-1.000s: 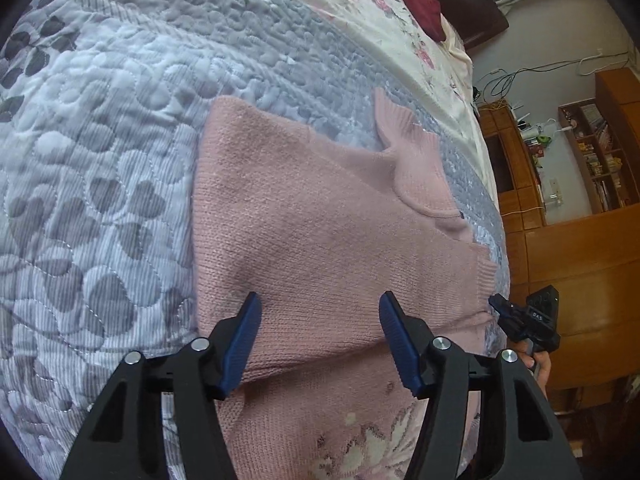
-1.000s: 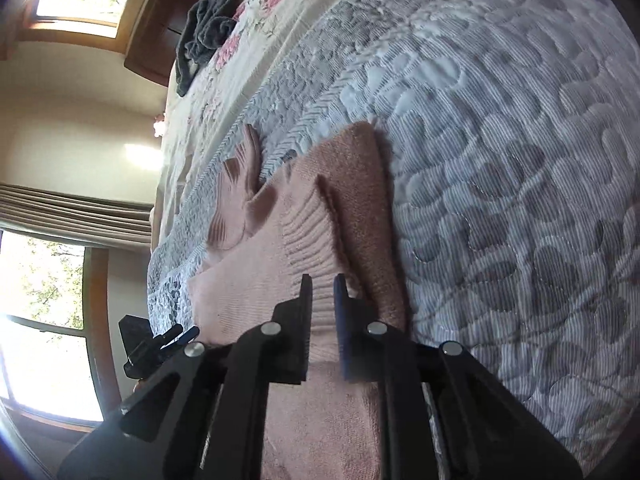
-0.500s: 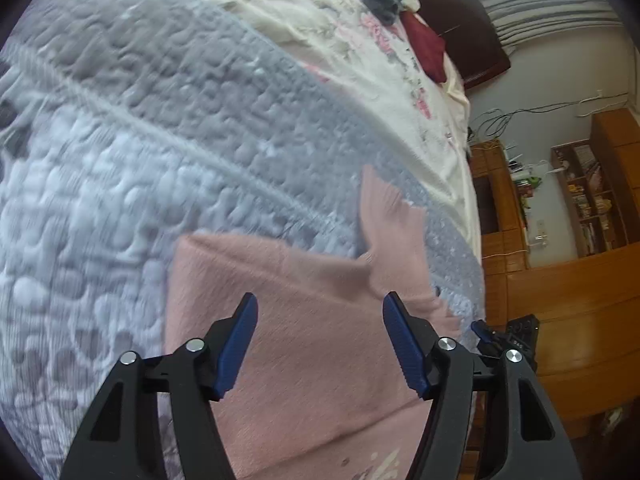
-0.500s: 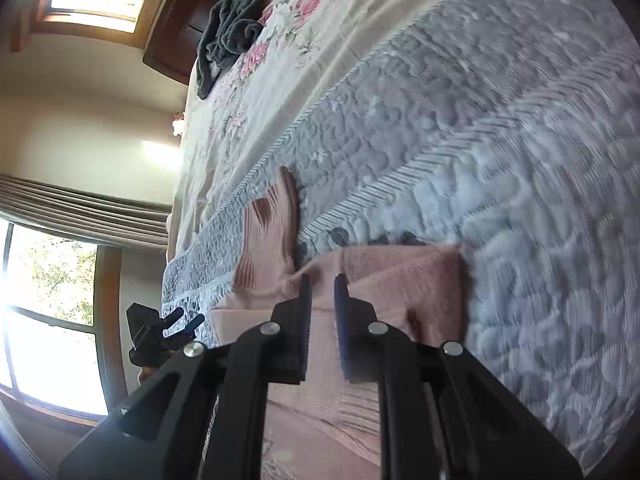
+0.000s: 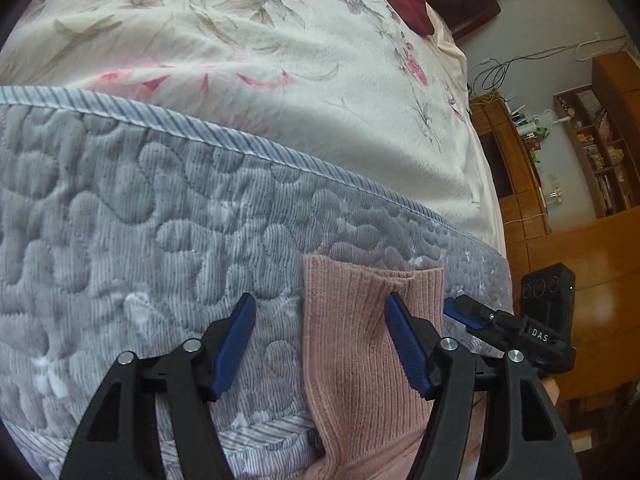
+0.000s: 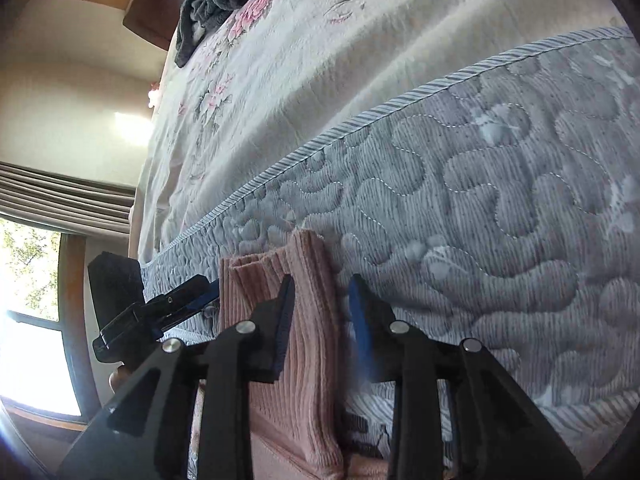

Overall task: Fold small clothes
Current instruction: 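Grasp the ribbed hem with the right tool while the left tool grasps it too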

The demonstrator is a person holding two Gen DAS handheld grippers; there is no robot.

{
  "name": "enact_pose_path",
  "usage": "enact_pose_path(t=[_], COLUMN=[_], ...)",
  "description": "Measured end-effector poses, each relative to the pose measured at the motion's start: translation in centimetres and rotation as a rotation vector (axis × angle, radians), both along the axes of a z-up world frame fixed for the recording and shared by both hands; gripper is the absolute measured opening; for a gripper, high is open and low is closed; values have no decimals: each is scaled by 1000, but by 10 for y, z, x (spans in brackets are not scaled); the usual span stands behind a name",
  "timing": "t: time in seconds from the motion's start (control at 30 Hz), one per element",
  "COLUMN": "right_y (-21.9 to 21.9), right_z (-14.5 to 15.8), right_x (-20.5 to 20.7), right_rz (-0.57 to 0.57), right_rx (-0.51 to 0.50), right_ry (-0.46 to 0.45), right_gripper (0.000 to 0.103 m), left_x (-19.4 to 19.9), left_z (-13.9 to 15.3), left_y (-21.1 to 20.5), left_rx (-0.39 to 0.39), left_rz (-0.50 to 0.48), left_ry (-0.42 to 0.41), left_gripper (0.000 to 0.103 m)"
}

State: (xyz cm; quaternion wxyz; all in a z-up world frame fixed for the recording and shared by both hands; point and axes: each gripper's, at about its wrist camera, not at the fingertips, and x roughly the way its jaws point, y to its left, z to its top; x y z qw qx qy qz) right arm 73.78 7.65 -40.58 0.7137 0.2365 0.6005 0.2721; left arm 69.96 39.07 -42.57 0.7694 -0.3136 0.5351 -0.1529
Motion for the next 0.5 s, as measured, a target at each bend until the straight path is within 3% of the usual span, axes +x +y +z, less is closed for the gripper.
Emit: enact_pose_path(t=[0.07,0.13,0.2,0.23,0.27,0.3,0.5], right_y=[8,13,20,22,23,23,-1], right_z=[-4,-6,-7,-6,-3,2,48], right_x=[5,6,6,5,3,0,-25], right_rz=[5,7,20,30,36,44,41], right_rx=[5,20,16,10,1,-6,50], right_ry=[-5,-8,-12,-17,-32,-50,-141], right_gripper=[29,29,29,28,20,13,9], left_x=[5,8,10,11,10,8,-32], left_z=[0,0,-1,-3,-2,2,62], left_y=[-2,-5,-8,-9,-10,-10,-1], left_rx=[7,30,78,85,90,98,11], left_rz=[-6,-15,-30,-34,-31,-26,-5], left_ry=[-12,-18,-10,0,-5,-19,-181], left_gripper=[66,59,27,16,10,8,7])
